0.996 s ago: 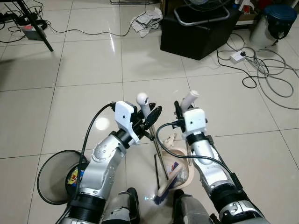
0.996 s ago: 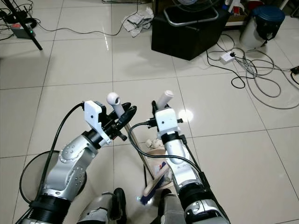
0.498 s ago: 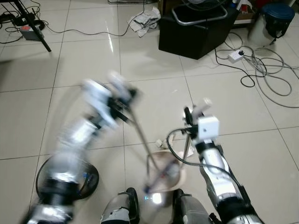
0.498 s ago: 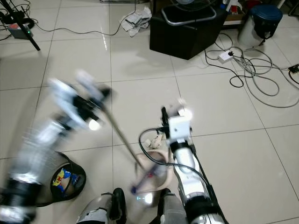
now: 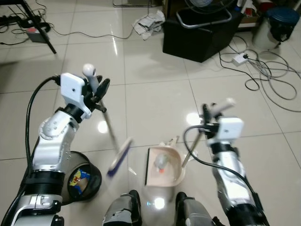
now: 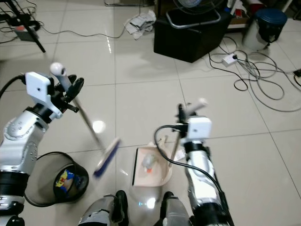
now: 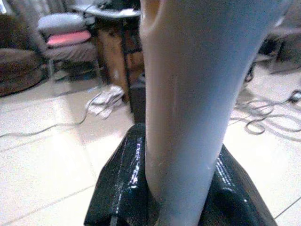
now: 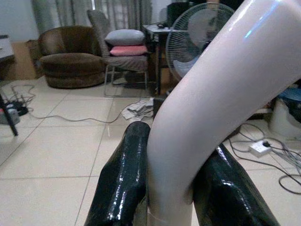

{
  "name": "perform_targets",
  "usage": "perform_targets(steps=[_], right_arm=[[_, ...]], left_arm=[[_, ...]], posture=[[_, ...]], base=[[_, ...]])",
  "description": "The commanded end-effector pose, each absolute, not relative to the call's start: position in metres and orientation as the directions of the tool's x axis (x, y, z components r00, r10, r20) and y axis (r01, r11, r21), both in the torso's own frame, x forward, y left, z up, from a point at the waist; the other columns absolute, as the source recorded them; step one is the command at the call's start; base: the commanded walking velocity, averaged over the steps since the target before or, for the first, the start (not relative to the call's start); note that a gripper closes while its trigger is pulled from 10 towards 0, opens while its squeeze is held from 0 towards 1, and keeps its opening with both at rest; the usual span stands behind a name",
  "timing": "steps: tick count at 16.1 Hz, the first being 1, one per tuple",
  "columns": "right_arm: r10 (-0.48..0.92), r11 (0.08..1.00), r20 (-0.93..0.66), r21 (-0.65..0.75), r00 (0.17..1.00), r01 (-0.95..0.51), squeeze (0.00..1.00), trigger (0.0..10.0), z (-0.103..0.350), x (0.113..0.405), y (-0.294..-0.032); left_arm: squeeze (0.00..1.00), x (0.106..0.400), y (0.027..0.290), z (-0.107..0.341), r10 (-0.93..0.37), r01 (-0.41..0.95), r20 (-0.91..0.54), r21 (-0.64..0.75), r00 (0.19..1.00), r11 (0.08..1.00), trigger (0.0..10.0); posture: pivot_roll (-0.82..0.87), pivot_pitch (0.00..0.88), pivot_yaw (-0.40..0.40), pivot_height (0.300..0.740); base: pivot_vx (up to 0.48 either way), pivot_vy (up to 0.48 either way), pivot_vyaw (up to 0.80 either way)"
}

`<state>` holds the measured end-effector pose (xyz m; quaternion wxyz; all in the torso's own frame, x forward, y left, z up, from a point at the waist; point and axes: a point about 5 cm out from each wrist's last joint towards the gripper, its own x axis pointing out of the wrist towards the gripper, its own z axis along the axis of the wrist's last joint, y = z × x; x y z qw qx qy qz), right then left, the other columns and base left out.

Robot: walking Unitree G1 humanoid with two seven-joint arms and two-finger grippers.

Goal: Sweep floor

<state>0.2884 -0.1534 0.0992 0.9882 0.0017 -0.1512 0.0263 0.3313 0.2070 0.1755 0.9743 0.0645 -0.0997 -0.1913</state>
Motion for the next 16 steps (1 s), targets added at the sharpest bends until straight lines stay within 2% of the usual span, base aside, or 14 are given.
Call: perform_targets(steps=[1, 7, 12, 15, 16], right_arm=[[0.014, 0.998, 0.327, 0.052, 0.945, -0.033, 0.00, 10.0, 0.106, 0.285, -0.159], [-0.135, 0.973, 0.365, 0.222, 0.921, 0.055, 0.00, 10.0, 0.123, 0.261, -0.185], [-0.102, 0.954, 0.442, 0.297, 0.891, -0.038, 0.00, 10.0, 0.179, 0.263, -0.185], [-0.044, 0.960, 0.488, 0.263, 0.872, -0.099, 0.00, 10.0, 0.214, 0.268, -0.179], [-0.026, 0.958, 0.508, 0.258, 0.861, -0.123, 0.00, 10.0, 0.233, 0.272, -0.176]], left_arm=[[0.00, 0.332, 0.202, 0.170, -0.357, 0.326, 0.174, 0.179, 0.918, 0.928, 10.0], [0.00, 0.329, 0.183, 0.124, -0.273, 0.261, 0.108, 0.115, 0.956, 0.959, 10.0], [0.00, 0.307, 0.185, 0.097, -0.268, 0.264, 0.029, 0.101, 0.963, 0.959, 10.0], [0.00, 0.287, 0.189, 0.080, -0.272, 0.275, -0.043, 0.106, 0.961, 0.956, 10.0], [0.00, 0.277, 0.189, 0.073, -0.276, 0.282, -0.066, 0.102, 0.959, 0.954, 10.0]], posture=[[0.02, 0.155, 0.062, 0.740], [0.01, 0.130, 0.085, 0.740], [0.00, 0.117, 0.097, 0.740], [0.00, 0.107, 0.098, 0.740], [-0.01, 0.101, 0.095, 0.740]], base=[[0.000, 0.000, 0.00], [0.000, 0.000, 0.00], [0.000, 0.000, 0.00], [0.000, 0.000, 0.00], [0.000, 0.000, 0.80]])
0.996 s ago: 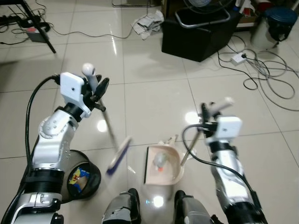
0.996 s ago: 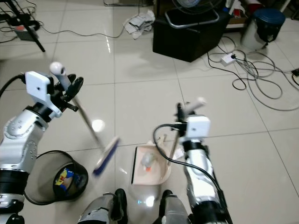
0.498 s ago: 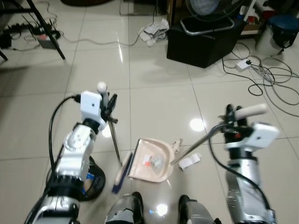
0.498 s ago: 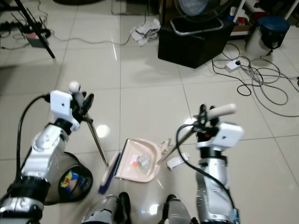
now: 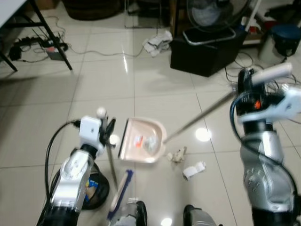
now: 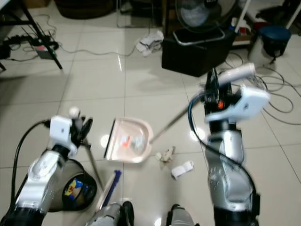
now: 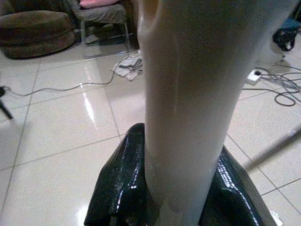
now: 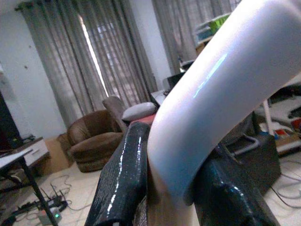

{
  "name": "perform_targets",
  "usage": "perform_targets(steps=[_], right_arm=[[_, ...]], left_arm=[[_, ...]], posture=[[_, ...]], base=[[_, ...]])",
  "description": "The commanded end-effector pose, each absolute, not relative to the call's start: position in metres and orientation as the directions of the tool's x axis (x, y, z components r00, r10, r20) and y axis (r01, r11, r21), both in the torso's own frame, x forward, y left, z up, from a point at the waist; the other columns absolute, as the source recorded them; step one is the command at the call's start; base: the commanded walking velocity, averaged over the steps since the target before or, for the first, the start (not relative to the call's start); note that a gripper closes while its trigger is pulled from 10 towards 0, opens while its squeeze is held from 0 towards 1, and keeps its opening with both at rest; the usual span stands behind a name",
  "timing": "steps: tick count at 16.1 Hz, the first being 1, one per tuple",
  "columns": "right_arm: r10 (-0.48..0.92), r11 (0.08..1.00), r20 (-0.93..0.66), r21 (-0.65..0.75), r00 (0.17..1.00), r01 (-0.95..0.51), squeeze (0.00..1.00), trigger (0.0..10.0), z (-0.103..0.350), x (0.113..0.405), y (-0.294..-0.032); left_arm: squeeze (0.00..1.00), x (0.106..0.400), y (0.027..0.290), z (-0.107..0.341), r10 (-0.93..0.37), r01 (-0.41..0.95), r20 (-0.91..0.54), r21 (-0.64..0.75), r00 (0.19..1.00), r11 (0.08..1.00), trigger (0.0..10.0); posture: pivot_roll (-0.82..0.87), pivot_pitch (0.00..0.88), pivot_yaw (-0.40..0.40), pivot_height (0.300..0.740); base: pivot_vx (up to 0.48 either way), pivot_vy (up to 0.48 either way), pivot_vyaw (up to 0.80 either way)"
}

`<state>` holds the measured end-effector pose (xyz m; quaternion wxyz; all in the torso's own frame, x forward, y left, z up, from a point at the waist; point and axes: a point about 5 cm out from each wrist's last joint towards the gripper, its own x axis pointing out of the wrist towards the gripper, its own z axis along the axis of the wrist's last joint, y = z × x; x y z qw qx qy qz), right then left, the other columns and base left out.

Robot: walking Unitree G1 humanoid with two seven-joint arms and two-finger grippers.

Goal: Sweep floor

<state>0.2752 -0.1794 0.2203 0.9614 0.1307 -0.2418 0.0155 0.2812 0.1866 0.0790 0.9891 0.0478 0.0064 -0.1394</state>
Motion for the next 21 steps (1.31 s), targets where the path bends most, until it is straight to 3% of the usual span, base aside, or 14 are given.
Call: perform_targets(steps=[1, 9, 21], right_arm=[[-0.016, 0.957, 0.511, 0.258, 0.860, -0.135, 0.00, 10.0, 0.239, 0.273, -0.175], [0.113, 0.938, 0.476, 0.238, 0.872, -0.252, 0.00, 10.0, 0.262, 0.280, -0.155], [0.008, 0.958, 0.459, 0.251, 0.889, -0.138, 0.00, 10.0, 0.259, 0.291, -0.157]], left_arm=[[0.00, 0.275, 0.189, 0.072, -0.275, 0.281, -0.069, 0.100, 0.959, 0.955, 10.0], [0.00, 0.250, 0.189, 0.071, -0.263, 0.272, -0.090, 0.112, 0.961, 0.956, 10.0], [0.00, 0.254, 0.181, 0.097, -0.213, 0.217, -0.044, 0.153, 0.976, 0.964, 10.0]], posture=[[-0.01, 0.096, 0.093, 0.740], [0.00, 0.069, 0.077, 0.740], [0.02, 0.072, 0.072, 0.740]], base=[[0.000, 0.000, 0.80], [0.000, 0.000, 0.80], [0.000, 0.000, 0.80]])
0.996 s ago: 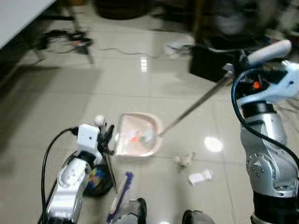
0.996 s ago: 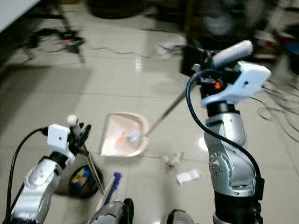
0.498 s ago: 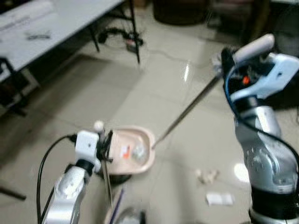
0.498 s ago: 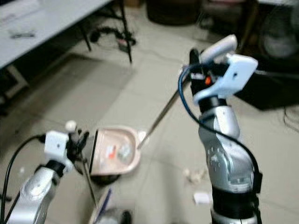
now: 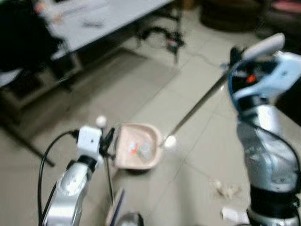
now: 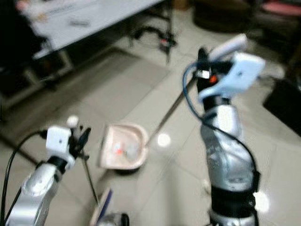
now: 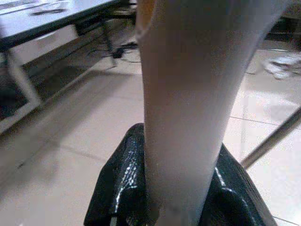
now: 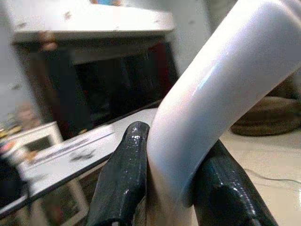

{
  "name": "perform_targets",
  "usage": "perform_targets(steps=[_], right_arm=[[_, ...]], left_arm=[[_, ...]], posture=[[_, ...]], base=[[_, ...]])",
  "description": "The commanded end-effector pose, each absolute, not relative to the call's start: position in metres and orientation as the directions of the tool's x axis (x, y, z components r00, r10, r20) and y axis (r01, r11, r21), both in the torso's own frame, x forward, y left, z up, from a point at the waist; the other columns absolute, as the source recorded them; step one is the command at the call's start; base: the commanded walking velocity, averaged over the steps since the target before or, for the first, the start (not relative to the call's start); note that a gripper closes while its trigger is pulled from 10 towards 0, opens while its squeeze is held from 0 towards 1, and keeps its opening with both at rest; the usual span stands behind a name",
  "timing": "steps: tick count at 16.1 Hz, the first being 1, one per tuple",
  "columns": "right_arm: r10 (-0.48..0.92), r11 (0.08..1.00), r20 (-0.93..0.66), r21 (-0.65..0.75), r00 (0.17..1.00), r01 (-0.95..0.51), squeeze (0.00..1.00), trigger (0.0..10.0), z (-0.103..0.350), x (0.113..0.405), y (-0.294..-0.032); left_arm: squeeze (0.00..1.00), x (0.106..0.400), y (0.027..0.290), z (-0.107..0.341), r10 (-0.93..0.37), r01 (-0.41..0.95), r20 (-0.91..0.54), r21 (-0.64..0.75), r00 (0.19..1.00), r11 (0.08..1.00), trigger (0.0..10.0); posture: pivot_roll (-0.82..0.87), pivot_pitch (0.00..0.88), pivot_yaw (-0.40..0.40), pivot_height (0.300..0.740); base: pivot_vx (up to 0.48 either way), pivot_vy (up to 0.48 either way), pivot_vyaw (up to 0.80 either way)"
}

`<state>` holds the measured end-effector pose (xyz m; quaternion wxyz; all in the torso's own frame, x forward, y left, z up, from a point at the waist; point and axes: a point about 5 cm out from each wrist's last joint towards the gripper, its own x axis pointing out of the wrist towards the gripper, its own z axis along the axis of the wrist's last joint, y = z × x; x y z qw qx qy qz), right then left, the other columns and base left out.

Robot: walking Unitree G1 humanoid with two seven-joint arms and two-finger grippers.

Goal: Sweep floor

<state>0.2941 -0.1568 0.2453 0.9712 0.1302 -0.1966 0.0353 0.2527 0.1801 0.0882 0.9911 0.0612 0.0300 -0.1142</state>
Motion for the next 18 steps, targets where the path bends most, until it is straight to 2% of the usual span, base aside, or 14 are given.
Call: perform_targets(steps=[1, 4, 12, 18], right_arm=[[0.001, 0.960, 0.457, 0.247, 0.890, -0.128, 0.00, 10.0, 0.2578, 0.2919, -0.1571], [-0.020, 0.971, 0.462, 0.221, 0.887, -0.093, 0.00, 10.0, 0.2571, 0.2926, -0.1584], [-0.024, 0.974, 0.481, 0.209, 0.877, -0.088, 0.00, 10.0, 0.2596, 0.2952, -0.1582], [-0.026, 0.973, 0.485, 0.212, 0.874, -0.089, 0.00, 10.0, 0.2598, 0.2963, -0.1600]], left_arm=[[0.00, 0.2548, 0.1811, 0.0969, -0.210, 0.214, -0.045, 0.155, 0.977, 0.964, 10.0], [0.00, 0.2574, 0.1781, 0.1004, -0.215, 0.218, -0.035, 0.145, 0.976, 0.965, 10.0], [0.00, 0.2595, 0.1776, 0.1010, -0.210, 0.214, -0.042, 0.138, 0.977, 0.967, 10.0], [0.00, 0.2586, 0.1778, 0.1000, -0.202, 0.205, -0.035, 0.127, 0.979, 0.971, 10.0]], posture=[[0.02, 0.072, 0.072, 0.740], [0.02, 0.072, 0.073, 0.740], [0.02, 0.071, 0.071, 0.740], [0.02, 0.070, 0.068, 0.740]], base=[[0.000, 0.000, 0.80], [0.229, 0.000, 0.80], [0.377, 0.000, 0.00], [0.000, 0.000, 0.00]])
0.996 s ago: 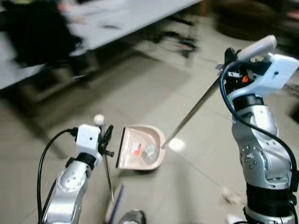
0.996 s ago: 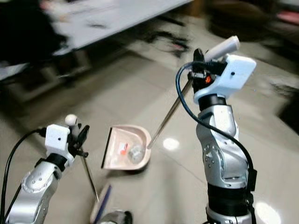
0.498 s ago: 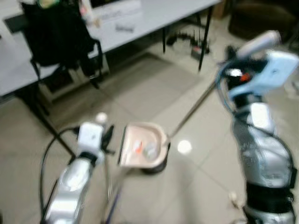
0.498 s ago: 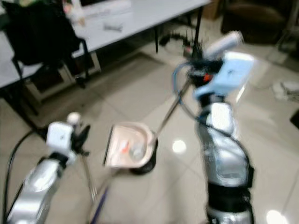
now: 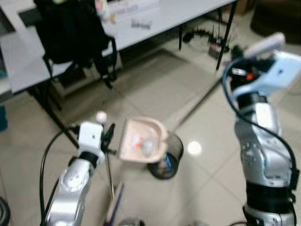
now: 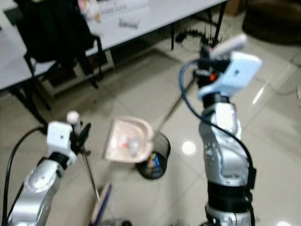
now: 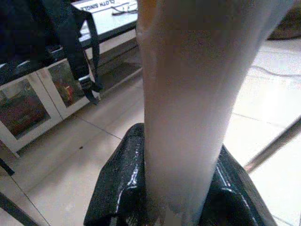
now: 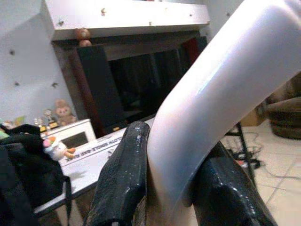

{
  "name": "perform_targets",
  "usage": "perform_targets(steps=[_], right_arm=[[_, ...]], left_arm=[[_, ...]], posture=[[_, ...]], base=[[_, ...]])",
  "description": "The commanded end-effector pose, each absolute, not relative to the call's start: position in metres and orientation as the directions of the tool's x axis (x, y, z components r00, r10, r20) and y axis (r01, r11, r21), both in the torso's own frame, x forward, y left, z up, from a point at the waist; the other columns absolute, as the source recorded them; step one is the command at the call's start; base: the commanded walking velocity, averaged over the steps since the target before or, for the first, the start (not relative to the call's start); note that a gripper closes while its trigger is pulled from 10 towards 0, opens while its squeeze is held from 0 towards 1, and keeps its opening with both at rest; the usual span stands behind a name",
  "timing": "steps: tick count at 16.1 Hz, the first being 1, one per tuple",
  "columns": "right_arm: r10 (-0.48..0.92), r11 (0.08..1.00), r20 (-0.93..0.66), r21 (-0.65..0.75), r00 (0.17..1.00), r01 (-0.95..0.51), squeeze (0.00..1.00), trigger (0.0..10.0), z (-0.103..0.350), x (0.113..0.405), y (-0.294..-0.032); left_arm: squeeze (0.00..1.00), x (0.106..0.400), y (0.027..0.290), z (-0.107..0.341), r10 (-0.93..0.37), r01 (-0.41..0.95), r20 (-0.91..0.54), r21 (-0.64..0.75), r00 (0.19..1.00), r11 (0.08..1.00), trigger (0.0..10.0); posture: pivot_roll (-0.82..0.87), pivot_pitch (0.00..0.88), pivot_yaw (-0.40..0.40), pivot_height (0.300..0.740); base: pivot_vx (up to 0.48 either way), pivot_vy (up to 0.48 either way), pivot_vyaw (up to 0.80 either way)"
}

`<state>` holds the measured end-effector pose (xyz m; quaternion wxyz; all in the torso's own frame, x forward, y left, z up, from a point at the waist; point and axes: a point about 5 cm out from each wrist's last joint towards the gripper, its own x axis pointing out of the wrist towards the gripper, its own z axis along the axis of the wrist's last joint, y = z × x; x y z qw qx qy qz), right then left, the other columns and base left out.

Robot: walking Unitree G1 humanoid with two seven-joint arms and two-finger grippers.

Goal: Sweep floor

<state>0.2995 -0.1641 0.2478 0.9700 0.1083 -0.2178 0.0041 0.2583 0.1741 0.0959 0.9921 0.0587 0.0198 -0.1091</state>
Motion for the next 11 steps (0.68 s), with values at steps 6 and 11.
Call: perform_targets(steps=[6, 11], right_arm=[[-0.054, 0.984, 0.531, 0.173, 0.846, -0.046, 0.00, 10.0, 0.264, 0.294, -0.164], [0.167, 0.985, 0.609, -0.071, 0.775, -0.157, 0.00, 10.0, 0.262, 0.282, -0.128]], left_arm=[[0.00, 0.258, 0.177, 0.099, -0.211, 0.214, -0.041, 0.122, 0.977, 0.969, 10.0], [0.00, 0.259, 0.174, 0.098, -0.225, 0.229, -0.045, 0.119, 0.973, 0.966, 10.0]], posture=[[0.01, 0.069, 0.069, 0.740], [0.01, 0.069, 0.071, 0.740]], base=[[0.000, 0.000, 0.00], [0.000, 0.000, 0.00]])
